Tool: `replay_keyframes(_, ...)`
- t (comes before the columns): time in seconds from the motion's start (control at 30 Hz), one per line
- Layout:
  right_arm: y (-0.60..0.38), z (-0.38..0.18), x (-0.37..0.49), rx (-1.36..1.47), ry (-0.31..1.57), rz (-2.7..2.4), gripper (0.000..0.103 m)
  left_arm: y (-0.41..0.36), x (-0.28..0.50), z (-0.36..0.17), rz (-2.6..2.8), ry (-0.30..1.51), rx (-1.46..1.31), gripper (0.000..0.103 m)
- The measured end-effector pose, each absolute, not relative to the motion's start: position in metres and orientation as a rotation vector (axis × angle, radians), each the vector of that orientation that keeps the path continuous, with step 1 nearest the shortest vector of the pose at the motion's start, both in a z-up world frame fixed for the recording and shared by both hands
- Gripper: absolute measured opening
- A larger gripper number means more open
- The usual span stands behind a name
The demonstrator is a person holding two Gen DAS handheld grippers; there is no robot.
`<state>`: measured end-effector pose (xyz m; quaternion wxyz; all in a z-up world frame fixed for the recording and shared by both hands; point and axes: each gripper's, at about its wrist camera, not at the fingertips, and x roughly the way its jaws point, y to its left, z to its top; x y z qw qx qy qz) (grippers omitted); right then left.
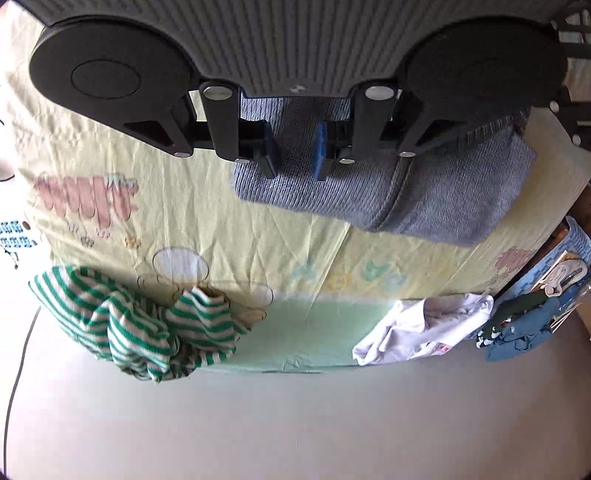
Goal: Fold clothes
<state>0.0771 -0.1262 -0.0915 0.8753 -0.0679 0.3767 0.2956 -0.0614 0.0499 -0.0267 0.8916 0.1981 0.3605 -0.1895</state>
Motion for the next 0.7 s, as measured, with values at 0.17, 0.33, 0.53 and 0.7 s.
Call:
replay_keyframes(0.17,-0.132,-0.096,0.057,-0.176,0.766,0.626,0.025,0.07,-0.048,0.02,-0.337,0.632,0.26,0.019)
replay_keyframes(0.33,-0.127,-0.101,0.044,-0.185,0.73,0.588,0.025,0.086,0.014,-0.003,-0.209,0.696,0.108,0.015)
replay_keyframes(0.53,-0.128,-0.104,0.031,-0.211,0.708,0.578,0.025,0.089,0.011,-0.057,-0.14,0.776,0.105,0.004)
replay_keyframes(0.7,-0.133,-0.107,0.026,-0.181,0.714,0.576,0.025,0.081,0.002,-0.056,-0.128,0.783,0.125,0.005)
